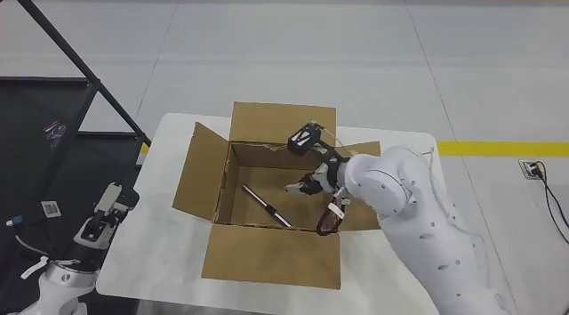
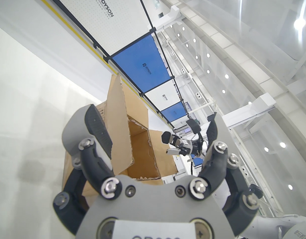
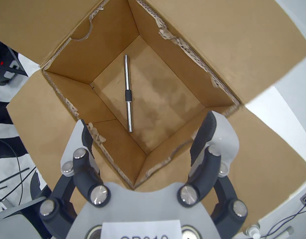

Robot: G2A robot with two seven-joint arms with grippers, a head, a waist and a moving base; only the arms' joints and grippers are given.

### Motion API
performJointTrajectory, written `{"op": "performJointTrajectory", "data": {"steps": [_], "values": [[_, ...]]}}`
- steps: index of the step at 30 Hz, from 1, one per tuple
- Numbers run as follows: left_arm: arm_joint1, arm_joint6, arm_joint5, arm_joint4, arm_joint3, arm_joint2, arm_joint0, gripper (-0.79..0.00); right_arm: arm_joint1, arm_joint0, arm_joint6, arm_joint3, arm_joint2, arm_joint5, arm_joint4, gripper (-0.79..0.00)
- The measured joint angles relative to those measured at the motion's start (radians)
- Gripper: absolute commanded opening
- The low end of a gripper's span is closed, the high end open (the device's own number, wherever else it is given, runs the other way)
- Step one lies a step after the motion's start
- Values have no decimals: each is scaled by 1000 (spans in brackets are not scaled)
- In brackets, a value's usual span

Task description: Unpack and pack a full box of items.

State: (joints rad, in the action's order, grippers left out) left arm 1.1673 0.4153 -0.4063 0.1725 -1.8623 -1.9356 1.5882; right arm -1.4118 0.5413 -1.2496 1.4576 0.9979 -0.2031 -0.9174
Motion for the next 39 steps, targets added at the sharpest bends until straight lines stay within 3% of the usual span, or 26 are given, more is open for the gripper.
{"op": "performJointTrajectory", "data": {"steps": [6,12,30,39], "values": [[2,-23,-17,43,22,-34,29,0,-103,-218,50,-363,-248,11,148,0],[3,-30,-20,54,28,-36,34,0,-209,-299,158,-635,-407,37,215,0],[3,-30,-21,54,28,-36,34,0,-216,-285,173,-641,-425,12,208,0],[3,-30,-21,54,28,-36,34,0,-316,-323,99,-794,-542,-106,237,0]]}}
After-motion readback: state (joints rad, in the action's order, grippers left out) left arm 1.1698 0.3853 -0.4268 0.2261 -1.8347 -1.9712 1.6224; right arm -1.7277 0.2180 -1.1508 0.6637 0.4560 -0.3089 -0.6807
